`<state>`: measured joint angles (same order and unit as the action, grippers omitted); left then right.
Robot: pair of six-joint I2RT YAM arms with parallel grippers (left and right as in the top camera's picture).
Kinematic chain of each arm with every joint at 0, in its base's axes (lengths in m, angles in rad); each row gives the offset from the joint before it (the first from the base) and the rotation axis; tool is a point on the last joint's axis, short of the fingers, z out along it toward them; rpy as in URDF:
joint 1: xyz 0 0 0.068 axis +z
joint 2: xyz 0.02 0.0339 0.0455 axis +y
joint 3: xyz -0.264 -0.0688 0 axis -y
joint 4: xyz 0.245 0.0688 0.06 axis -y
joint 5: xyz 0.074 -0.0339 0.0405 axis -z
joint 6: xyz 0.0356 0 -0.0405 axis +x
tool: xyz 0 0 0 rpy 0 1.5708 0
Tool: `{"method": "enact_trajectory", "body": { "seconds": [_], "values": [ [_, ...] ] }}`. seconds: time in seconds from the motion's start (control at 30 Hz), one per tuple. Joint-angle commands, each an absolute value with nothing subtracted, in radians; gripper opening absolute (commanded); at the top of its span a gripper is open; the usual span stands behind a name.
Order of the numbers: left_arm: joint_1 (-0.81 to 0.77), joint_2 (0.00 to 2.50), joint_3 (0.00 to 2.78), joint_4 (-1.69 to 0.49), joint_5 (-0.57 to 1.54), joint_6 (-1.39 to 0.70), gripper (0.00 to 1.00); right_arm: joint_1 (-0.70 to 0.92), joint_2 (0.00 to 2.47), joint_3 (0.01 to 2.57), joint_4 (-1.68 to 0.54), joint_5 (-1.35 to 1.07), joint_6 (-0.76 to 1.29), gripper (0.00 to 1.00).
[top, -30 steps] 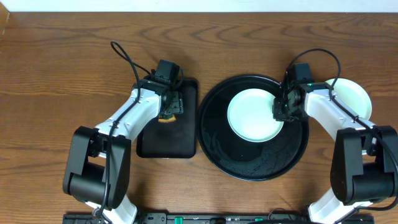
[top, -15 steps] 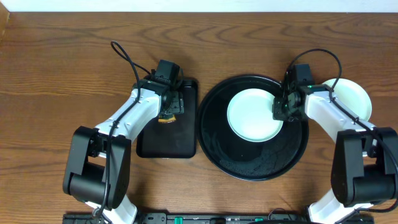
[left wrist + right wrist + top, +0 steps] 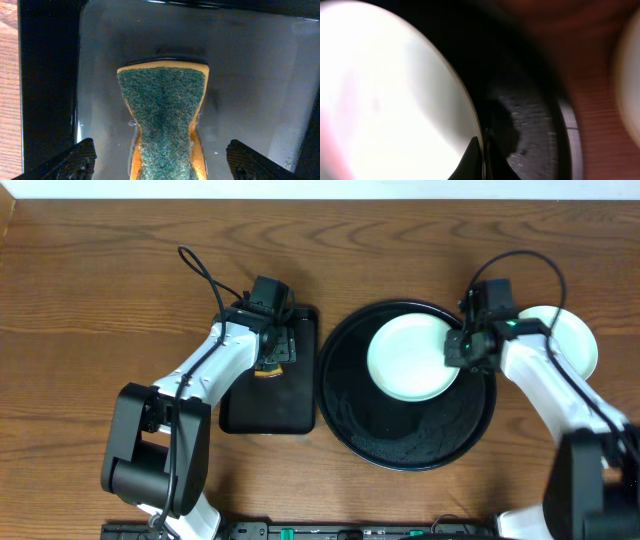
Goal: Clean dirty plates on tray and stack at the side
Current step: 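Lift the green plate with the right gripper and stack it on the right plates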
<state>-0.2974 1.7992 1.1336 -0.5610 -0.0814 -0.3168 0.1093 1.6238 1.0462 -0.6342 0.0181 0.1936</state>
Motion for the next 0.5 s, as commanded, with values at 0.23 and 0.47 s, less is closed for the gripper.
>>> {"method": "enact_trajectory", "body": {
  "seconds": [0.23, 0.47],
  "values": [
    [-0.298, 1.807, 1.118, -0.562, -0.091, -0.315, 0.85, 0.124, 1.388, 1.062, -0.635, 0.147, 0.121, 0.01],
    [-0.298, 1.807, 1.118, -0.562, -0.091, -0.315, 0.86, 0.246, 1.325, 1.062, -0.64, 0.408, 0.082, 0.01]
  ]
}}
